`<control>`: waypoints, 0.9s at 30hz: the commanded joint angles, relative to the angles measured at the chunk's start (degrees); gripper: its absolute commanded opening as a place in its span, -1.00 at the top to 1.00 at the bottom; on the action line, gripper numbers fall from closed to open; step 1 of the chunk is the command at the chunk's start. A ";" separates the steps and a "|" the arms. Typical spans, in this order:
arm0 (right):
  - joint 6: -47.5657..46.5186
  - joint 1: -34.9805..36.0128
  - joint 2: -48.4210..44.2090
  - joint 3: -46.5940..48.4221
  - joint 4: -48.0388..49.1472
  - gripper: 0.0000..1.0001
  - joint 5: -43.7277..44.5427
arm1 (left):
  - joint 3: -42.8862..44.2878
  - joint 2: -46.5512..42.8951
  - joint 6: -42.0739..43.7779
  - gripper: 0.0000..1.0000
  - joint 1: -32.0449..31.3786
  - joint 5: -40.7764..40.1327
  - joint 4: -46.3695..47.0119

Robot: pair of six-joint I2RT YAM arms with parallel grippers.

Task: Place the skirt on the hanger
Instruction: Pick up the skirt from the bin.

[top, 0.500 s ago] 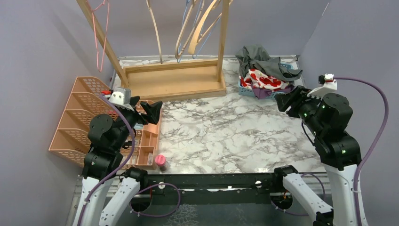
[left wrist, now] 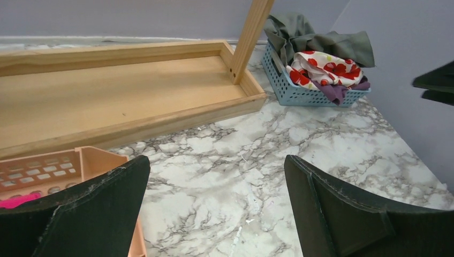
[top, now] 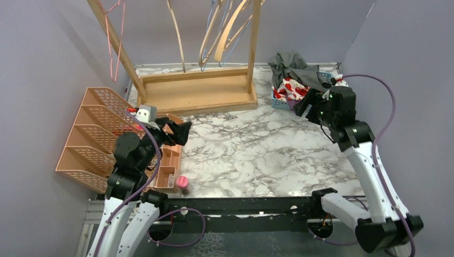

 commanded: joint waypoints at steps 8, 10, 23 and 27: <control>1.16 -1.11 32.80 18.13 5.03 -0.69 26.97 | -6.31 -1.96 -7.19 -0.98 0.09 4.39 8.33; 0.11 -2.15 37.38 22.69 5.79 -0.69 27.10 | -6.37 -1.24 -6.84 -0.98 0.08 5.03 8.93; -8.51 -6.50 54.29 36.49 8.19 -0.67 19.34 | -5.02 2.97 -5.63 -0.98 0.08 5.95 8.71; -10.34 -6.53 56.17 35.94 7.51 -0.24 13.65 | -5.54 3.35 -5.73 -0.98 0.09 5.84 8.78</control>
